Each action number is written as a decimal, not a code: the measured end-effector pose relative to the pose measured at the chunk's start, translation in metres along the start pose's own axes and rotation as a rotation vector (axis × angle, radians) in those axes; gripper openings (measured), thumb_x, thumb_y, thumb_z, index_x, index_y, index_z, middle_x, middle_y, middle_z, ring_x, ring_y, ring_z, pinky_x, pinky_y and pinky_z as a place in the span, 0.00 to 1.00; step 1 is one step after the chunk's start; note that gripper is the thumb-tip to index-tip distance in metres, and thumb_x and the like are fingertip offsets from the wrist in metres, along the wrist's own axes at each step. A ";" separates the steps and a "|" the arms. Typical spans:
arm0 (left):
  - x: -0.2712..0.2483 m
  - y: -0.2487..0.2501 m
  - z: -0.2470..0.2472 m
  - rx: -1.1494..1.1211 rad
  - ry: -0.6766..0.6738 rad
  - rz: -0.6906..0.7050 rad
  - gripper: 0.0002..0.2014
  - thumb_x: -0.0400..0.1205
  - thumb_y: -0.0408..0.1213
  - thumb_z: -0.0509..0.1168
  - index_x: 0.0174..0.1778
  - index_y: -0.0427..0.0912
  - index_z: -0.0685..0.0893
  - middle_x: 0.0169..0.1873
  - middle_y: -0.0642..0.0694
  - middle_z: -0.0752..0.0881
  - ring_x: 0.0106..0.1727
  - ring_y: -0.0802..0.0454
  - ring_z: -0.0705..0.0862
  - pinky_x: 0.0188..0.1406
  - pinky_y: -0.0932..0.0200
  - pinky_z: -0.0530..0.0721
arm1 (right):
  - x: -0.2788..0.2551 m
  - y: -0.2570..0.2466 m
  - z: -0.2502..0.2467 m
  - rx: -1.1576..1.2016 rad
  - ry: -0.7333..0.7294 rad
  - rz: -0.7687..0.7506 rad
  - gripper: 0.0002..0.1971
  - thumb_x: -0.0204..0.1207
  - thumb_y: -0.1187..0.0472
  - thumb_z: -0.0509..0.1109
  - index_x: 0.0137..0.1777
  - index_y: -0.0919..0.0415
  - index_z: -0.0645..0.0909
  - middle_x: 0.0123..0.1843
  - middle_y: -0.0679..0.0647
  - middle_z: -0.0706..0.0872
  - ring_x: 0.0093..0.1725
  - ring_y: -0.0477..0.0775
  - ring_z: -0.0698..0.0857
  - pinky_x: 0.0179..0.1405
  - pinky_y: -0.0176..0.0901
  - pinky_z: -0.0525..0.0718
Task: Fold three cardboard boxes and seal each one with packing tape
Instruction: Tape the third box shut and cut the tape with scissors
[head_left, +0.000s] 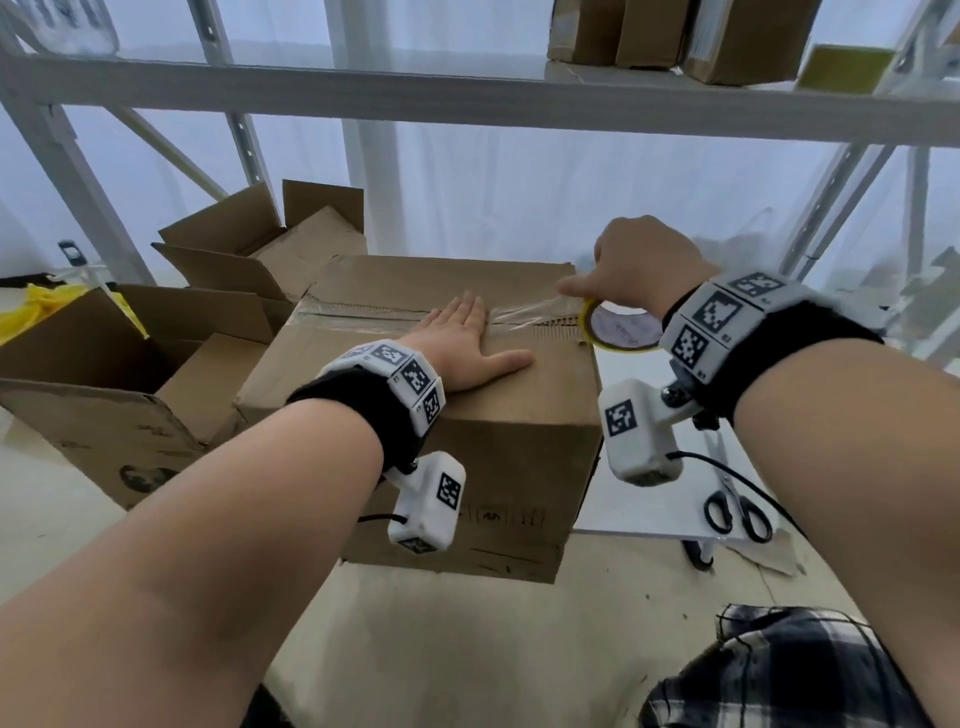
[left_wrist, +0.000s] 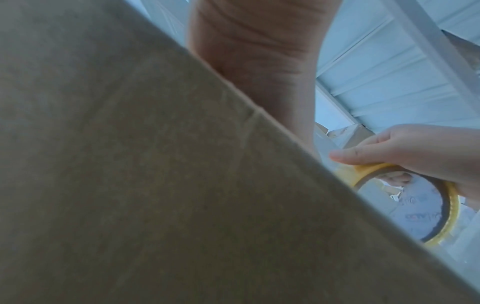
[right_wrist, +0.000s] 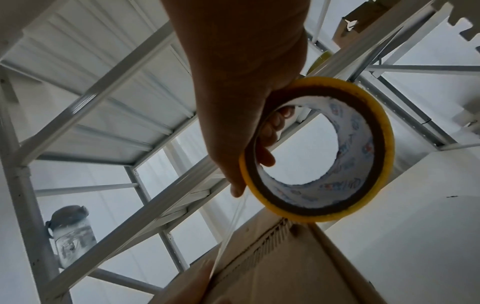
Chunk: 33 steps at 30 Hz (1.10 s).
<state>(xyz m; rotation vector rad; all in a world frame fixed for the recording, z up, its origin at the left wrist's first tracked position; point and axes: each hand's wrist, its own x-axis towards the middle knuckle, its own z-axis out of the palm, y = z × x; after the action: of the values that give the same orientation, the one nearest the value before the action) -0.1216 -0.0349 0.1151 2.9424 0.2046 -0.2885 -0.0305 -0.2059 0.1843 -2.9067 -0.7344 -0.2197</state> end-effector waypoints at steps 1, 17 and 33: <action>0.001 0.000 0.000 -0.001 -0.005 -0.003 0.50 0.77 0.73 0.45 0.84 0.42 0.38 0.84 0.46 0.39 0.84 0.53 0.40 0.82 0.53 0.39 | 0.002 0.001 0.000 0.009 0.004 0.000 0.26 0.70 0.41 0.73 0.27 0.60 0.67 0.27 0.53 0.72 0.30 0.55 0.75 0.32 0.45 0.71; 0.012 0.004 0.000 0.005 -0.018 0.001 0.50 0.76 0.74 0.45 0.84 0.43 0.39 0.84 0.47 0.39 0.84 0.53 0.40 0.82 0.53 0.40 | 0.025 0.025 0.011 -0.027 -0.166 0.027 0.30 0.70 0.35 0.72 0.24 0.62 0.73 0.24 0.53 0.75 0.27 0.52 0.75 0.30 0.44 0.69; -0.021 -0.064 0.002 -0.025 0.031 -0.049 0.47 0.78 0.72 0.44 0.84 0.45 0.37 0.84 0.50 0.36 0.84 0.57 0.38 0.80 0.58 0.37 | 0.029 -0.035 0.038 0.245 -0.109 -0.059 0.25 0.64 0.39 0.77 0.30 0.63 0.80 0.23 0.51 0.77 0.27 0.51 0.78 0.31 0.43 0.76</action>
<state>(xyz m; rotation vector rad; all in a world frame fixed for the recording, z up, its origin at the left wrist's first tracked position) -0.1525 0.0242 0.1074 2.9215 0.2825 -0.2456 -0.0177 -0.1561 0.1555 -2.6831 -0.8028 0.0224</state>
